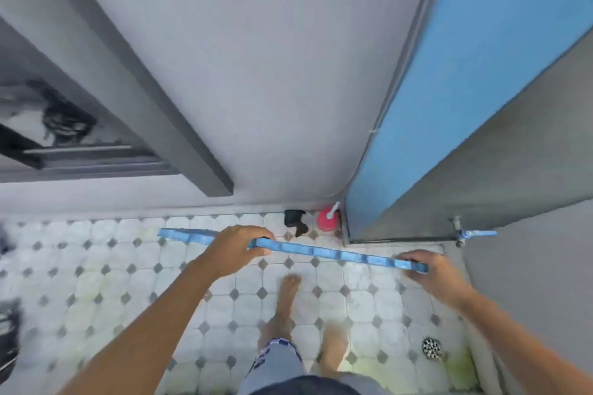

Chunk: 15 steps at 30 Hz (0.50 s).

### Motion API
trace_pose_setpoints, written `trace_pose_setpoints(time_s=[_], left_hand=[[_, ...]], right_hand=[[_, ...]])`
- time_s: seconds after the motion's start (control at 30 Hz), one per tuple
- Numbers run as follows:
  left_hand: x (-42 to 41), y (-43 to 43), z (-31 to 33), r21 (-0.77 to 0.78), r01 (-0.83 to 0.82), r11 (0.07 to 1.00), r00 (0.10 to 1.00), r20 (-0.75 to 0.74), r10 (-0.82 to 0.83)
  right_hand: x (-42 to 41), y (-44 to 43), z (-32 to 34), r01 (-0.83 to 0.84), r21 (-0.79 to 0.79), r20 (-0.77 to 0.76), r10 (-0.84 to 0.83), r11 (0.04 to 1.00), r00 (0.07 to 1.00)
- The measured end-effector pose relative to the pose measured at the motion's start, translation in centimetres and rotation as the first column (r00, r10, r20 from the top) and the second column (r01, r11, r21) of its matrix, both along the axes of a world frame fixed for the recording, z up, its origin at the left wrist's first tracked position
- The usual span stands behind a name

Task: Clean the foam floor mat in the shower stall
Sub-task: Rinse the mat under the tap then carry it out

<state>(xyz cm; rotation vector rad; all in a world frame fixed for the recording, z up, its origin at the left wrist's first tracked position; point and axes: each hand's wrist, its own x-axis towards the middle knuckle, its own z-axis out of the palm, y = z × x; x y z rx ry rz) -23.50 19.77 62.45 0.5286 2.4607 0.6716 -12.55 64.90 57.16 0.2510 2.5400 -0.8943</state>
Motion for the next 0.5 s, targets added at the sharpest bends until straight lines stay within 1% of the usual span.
trace_pose_setpoints(time_s=[0.07, 0.17, 0.23, 0.3, 0.4, 0.5], left_hand=[[2.4, -5.7, 0.4, -0.023, -0.180, 0.983, 0.984, -0.019, 0.180], [7.2, -13.7, -0.5, -0.067, -0.429, 0.901, 0.901, -0.109, 0.420], [10.9, -18.2, -1.1, -0.094, -0.591, 0.801, 0.806, -0.121, 0.580], [14.2, -21.9, -2.0, -0.117, -0.704, 0.701, 0.711, -0.101, 0.696], [18.4, -26.2, -4.1, -0.145, -0.818, 0.556, 0.564, -0.017, 0.825], [21.9, -29.5, -7.1, -0.170, -0.898, 0.406, 0.401, 0.066, 0.914]], right_hand=[[-3.3, -4.8, 0.1, -0.100, -0.043, -0.042, 0.098, 0.994, 0.994], [-8.1, -13.6, 1.1, -0.236, -0.070, -0.095, 0.229, 0.969, 0.969], [-10.8, -19.9, 1.2, -0.361, -0.063, -0.097, 0.354, 0.931, 0.930], [-13.2, -25.8, 0.5, -0.491, -0.087, -0.071, 0.486, 0.867, 0.871], [-16.7, -34.2, -1.3, -0.629, -0.095, -0.017, 0.630, 0.772, 0.776], [-19.5, -42.4, -4.0, -0.739, -0.114, 0.042, 0.746, 0.664, 0.664]])
